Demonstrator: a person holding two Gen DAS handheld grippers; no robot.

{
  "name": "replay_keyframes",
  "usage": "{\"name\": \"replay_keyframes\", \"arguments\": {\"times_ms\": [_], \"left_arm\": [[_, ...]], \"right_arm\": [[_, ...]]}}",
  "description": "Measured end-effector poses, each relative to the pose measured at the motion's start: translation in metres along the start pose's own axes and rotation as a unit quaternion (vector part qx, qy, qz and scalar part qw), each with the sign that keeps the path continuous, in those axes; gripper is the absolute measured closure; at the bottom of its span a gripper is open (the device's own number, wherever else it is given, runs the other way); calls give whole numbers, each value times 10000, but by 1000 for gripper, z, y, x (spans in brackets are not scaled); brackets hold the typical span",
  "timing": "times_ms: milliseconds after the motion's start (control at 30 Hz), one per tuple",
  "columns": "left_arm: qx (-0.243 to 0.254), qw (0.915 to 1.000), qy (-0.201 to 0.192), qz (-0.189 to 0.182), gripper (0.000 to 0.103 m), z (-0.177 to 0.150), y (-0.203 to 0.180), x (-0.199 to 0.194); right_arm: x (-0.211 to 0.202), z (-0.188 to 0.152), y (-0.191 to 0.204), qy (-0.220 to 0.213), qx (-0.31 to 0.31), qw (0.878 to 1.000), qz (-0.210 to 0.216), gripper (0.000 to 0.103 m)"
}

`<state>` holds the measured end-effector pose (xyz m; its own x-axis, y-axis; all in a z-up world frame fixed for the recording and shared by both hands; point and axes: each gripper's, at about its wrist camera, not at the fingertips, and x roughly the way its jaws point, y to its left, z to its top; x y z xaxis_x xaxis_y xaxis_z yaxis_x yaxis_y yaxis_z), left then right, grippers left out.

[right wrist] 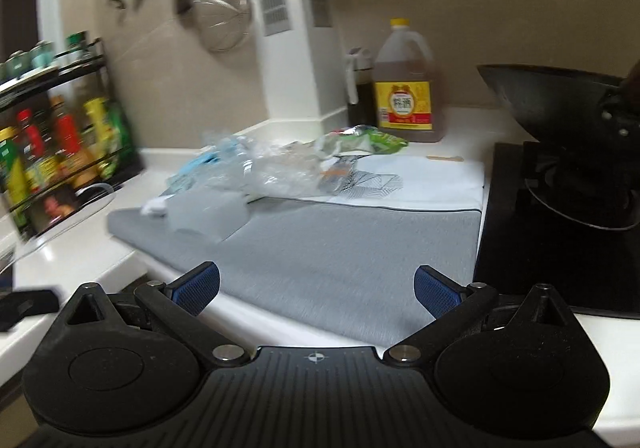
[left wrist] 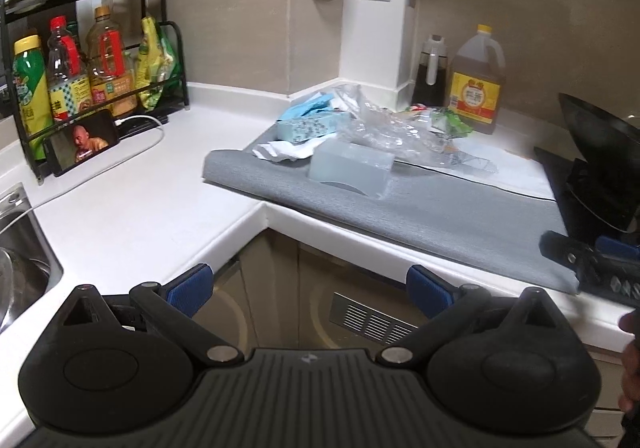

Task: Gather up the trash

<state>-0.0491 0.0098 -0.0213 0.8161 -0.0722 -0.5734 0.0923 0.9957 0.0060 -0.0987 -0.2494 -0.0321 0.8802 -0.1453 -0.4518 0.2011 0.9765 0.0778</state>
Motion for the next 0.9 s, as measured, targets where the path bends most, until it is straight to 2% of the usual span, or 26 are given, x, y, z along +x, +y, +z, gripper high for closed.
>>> {"name": "replay_keyframes", "arguments": {"times_ms": [100,200,367,900], "left_arm": [[92,9999,-38,-51,0,-1,-6,-3],[105,9999,-90,-78,0,1,-5,-6],[73,9998,-163,-62,0,2,1,-13],[-74,10000,-48,-1,0,2,17,-3]], "right_arm": [[-25,2,9,-310,-406,9987,-78,0],[-33,7,10,-454,-435,9980,-47,0],[-28,9,12,-296,-201,9993,106,0],[-16,11,36,-162,-427,9984,340,0]]}}
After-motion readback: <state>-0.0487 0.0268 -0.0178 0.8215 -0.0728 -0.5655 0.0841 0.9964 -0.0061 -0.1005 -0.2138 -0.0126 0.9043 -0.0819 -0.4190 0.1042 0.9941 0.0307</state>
